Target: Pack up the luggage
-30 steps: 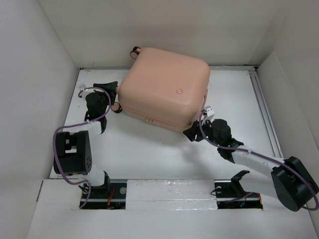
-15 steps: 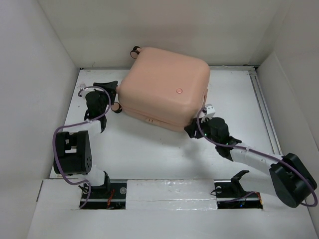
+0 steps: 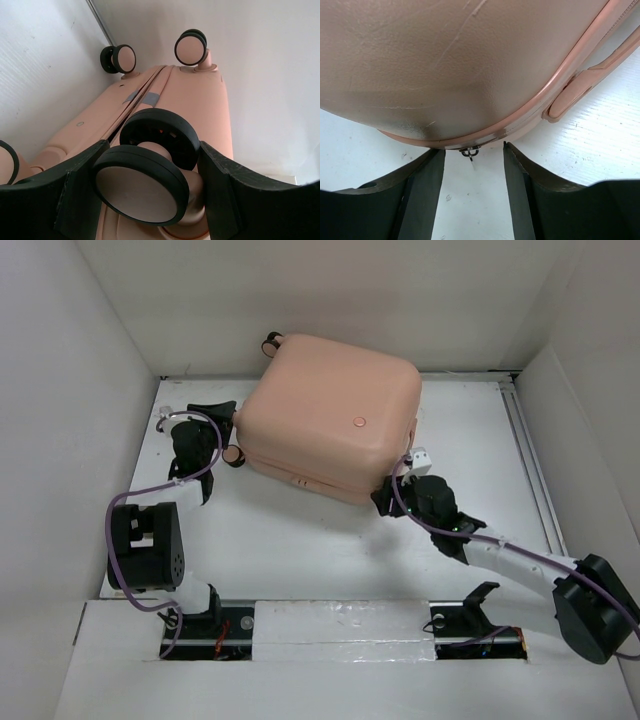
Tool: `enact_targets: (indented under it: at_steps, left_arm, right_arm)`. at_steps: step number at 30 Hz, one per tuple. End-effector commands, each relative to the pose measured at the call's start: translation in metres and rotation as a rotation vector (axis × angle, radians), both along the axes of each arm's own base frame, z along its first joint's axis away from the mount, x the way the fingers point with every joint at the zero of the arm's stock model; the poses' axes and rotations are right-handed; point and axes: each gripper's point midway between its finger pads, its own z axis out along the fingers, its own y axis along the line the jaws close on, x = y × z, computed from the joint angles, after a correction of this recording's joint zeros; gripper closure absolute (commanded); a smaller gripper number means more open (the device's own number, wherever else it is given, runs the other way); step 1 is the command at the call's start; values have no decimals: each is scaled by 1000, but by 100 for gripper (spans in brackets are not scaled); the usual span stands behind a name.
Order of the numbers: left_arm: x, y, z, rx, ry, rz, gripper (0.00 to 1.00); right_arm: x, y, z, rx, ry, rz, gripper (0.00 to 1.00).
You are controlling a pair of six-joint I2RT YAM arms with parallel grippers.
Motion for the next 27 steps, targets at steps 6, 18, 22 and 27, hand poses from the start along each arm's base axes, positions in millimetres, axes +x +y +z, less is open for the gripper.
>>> enact_targets:
  at_steps: [6, 18, 22, 27]
  left_arm:
    - [5, -11, 47, 79, -171, -58, 100]
    - [2, -11, 27, 77, -140, -59, 100]
    - [0, -16, 27, 77, -151, -70, 100]
    - [-6, -24, 17, 75, -129, -82, 100]
  right_arm:
    - [21, 15, 41, 47, -131, 4, 55]
    - [-32, 66, 43, 184, -121, 165, 100]
    - [-76, 121, 55, 219, -121, 395, 100]
    - [-57, 140, 76, 198, -144, 402, 100]
